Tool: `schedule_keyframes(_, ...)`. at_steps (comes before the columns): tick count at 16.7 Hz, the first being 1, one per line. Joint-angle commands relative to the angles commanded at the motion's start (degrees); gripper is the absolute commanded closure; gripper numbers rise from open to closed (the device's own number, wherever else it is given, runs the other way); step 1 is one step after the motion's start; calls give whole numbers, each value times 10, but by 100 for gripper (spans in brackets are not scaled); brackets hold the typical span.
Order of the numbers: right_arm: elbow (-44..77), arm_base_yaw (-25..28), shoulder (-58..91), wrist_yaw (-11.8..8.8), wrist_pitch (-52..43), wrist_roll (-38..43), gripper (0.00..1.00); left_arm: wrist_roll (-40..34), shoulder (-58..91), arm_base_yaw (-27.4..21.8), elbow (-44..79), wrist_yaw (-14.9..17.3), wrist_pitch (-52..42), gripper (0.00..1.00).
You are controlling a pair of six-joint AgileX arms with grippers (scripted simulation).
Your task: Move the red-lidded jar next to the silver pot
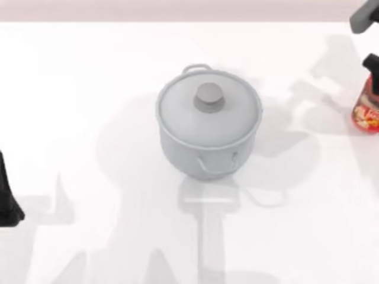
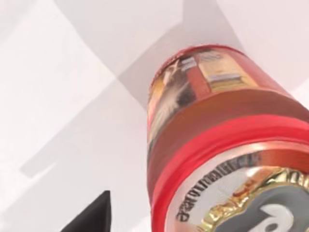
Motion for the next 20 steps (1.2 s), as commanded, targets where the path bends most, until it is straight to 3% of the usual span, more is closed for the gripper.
schedule_keyframes(7, 0, -1, 8, 0, -4, -4, 0, 0, 0, 0, 0, 0, 0, 0)
schedule_keyframes(14, -132, 2, -10, -1, 110, -4, 0, 0, 0, 0, 0, 0, 0, 0)
schedule_keyframes(19, -145, 2, -11, -1, 122, -4, 0, 0, 0, 0, 0, 0, 0, 0)
schedule_keyframes(20, -145, 2, -11, -1, 122, -4, 8, 0, 0, 0, 0, 0, 0, 0)
